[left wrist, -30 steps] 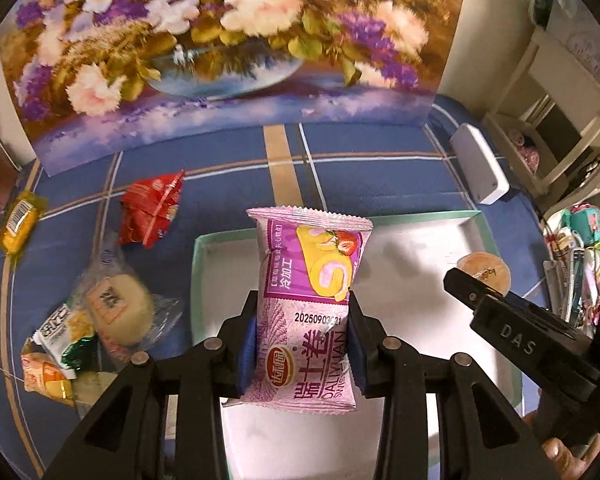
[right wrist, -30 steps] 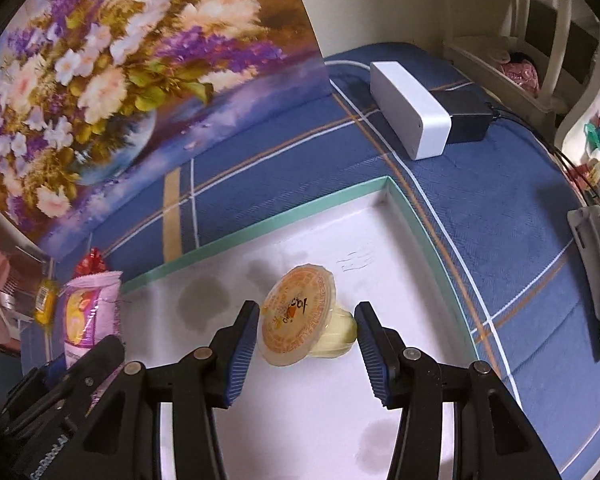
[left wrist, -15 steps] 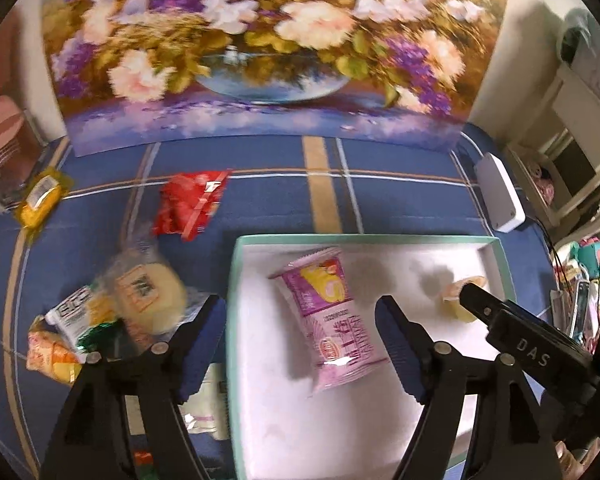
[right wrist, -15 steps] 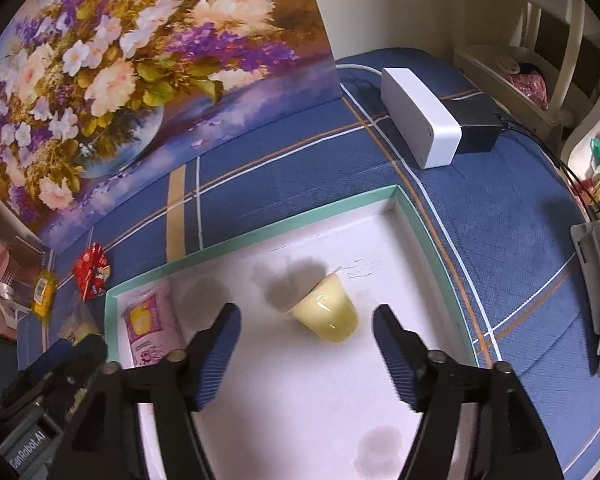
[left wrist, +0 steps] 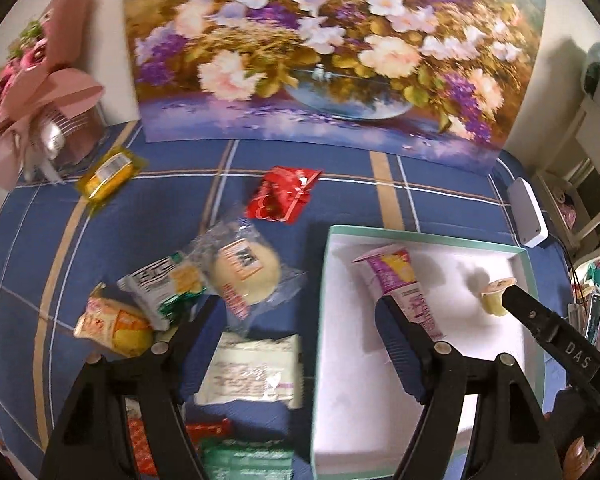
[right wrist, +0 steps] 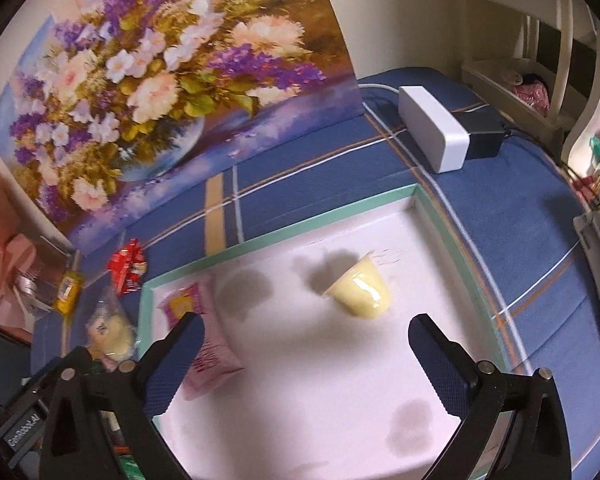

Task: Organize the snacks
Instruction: 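Move both tools back over the remaining snacks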

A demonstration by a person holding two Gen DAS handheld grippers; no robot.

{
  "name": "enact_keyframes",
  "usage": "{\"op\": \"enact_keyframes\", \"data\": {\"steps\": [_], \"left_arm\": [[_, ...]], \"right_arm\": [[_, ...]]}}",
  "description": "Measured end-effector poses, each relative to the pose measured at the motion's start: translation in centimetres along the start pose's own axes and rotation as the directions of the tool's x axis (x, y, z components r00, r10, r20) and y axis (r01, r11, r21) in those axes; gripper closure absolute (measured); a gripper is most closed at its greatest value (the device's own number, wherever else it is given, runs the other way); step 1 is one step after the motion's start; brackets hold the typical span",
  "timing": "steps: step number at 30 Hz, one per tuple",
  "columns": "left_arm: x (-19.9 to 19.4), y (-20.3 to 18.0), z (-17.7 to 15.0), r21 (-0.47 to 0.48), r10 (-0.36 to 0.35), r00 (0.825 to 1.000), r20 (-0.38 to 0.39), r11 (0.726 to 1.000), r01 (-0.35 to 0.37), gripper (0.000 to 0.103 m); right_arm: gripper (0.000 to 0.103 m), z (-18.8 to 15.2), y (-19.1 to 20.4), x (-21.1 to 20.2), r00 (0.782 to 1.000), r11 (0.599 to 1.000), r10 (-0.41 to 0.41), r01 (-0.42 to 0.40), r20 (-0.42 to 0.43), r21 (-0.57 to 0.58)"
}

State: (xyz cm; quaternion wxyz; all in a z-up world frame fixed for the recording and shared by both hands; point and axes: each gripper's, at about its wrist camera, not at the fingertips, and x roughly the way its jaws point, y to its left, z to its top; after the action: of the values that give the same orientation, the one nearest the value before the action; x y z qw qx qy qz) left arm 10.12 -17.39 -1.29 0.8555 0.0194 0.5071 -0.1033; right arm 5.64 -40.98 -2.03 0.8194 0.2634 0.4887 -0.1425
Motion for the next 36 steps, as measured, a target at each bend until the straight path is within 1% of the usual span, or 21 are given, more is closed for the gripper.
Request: {"op": "enact_keyframes", "data": {"steps": [5,9,12,15,19,23,25,29,32,34,36], "left_arm": [[-1.3,1.6,-0.6,-0.027,0.007,1.000,0.013,1.000,-0.006,0.025],[-2.4,3.0,-1.2,-0.058,0.010,1.000,0.026,0.998,-0.008,0.025],[-3.1,4.1,-1.6,-0.076,0.008,0.999,0.035,0.997,-0.005,0.025],[-3.7,5.3,-2.2,-0.096,0.011,0.999,0.039,0.995,-0.007,0.025],[-4.6,7.0,-2.8,-0.116,0.017,0.999,0.047,0.993,-0.011,0.025],[-5.4,8.4,-3.4,-0.138,0.017,0.998,0.056,0.990,-0.009,0.025],[-5.8,9.1,-3.5,-0.151,0.016,0.998,0.061,0.988,-0.006,0.025],[-6.6,10.6,-3.9,-0.180,0.015,0.997,0.073,0.984,-0.002,0.025],[-7.0,11.5,-4.1,-0.197,0.019,0.997,0.081,0.980,-0.003,0.025],[-7.2,12.1,-4.2,-0.208,0.009,0.997,0.082,0.978,0.008,0.025],[-7.4,12.5,-4.3,-0.216,0.009,0.996,0.087,0.976,0.010,0.025]], "right_arm": [[0.000,-1.4,1.4,-0.3,0.998,0.998,0.062,-0.063,-0.009,-0.025],[0.000,-2.7,3.6,-0.9,1.000,0.995,0.024,-0.023,0.006,-0.101],[0.000,-3.5,4.8,-1.5,0.998,0.990,0.062,-0.060,0.007,-0.128],[0.000,-4.3,6.6,-2.4,0.999,0.981,0.036,-0.031,0.024,-0.192],[0.000,-5.2,8.1,-3.4,0.999,0.977,0.037,-0.028,0.038,-0.212],[0.000,-6.1,9.5,-4.5,0.997,0.973,-0.020,0.037,0.073,-0.227],[0.000,-6.5,10.1,-4.7,0.996,0.970,-0.049,0.065,0.076,-0.232],[0.000,-7.4,11.2,-4.9,0.998,0.972,-0.037,0.047,0.045,-0.228],[0.000,-8.2,12.6,-5.3,0.997,0.963,-0.051,0.066,0.066,-0.261],[0.000,-8.6,13.5,-5.5,0.996,0.957,-0.057,0.076,0.075,-0.279],[0.000,-9.0,14.4,-5.7,0.996,0.953,-0.053,0.073,0.074,-0.295]]}}
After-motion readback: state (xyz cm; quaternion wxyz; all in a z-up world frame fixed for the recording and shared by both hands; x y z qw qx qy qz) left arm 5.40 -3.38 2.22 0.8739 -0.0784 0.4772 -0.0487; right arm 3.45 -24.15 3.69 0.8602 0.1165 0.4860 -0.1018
